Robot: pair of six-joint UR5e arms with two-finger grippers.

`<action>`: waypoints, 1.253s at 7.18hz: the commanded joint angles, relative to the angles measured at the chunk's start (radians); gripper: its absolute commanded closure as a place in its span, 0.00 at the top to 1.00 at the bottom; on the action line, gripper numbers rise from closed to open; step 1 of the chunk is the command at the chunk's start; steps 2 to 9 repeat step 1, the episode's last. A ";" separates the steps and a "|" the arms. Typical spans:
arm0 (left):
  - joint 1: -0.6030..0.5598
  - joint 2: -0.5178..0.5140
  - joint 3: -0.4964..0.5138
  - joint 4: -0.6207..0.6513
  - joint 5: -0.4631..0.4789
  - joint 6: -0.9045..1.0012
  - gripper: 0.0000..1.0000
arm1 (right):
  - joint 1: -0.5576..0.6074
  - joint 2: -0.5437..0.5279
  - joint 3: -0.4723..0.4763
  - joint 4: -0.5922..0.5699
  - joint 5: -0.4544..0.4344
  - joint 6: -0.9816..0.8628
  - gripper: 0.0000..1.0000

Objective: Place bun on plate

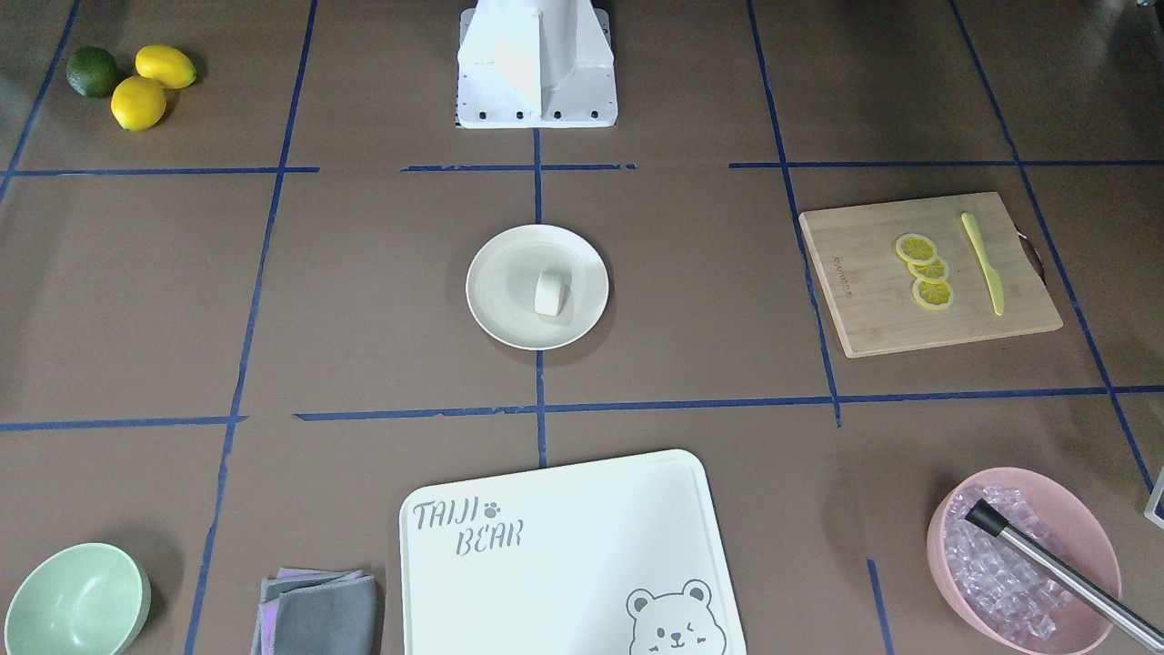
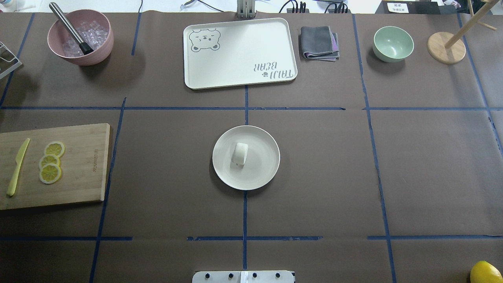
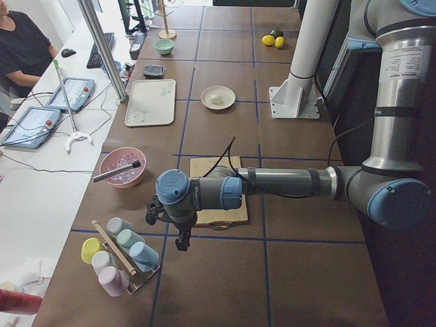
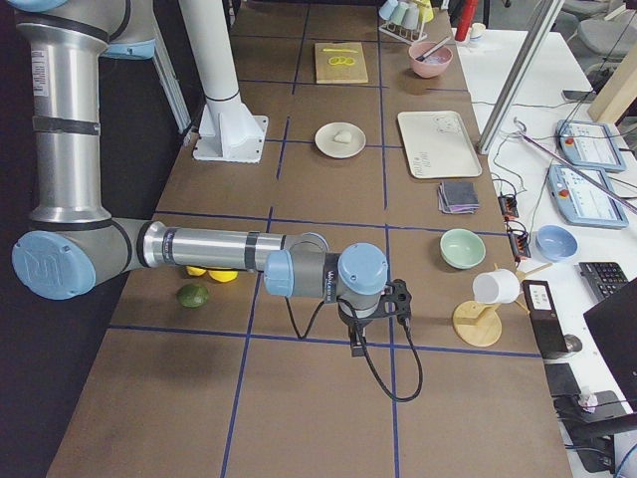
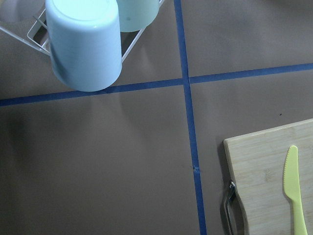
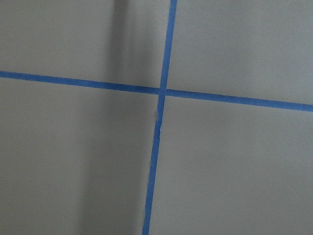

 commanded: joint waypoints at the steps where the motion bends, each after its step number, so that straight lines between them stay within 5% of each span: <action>1: 0.000 -0.001 0.000 0.000 0.002 0.000 1.00 | 0.000 0.001 0.000 0.000 0.000 0.000 1.00; 9: 0.000 -0.001 0.000 0.000 0.002 0.000 1.00 | 0.000 0.001 0.000 0.000 0.000 0.000 1.00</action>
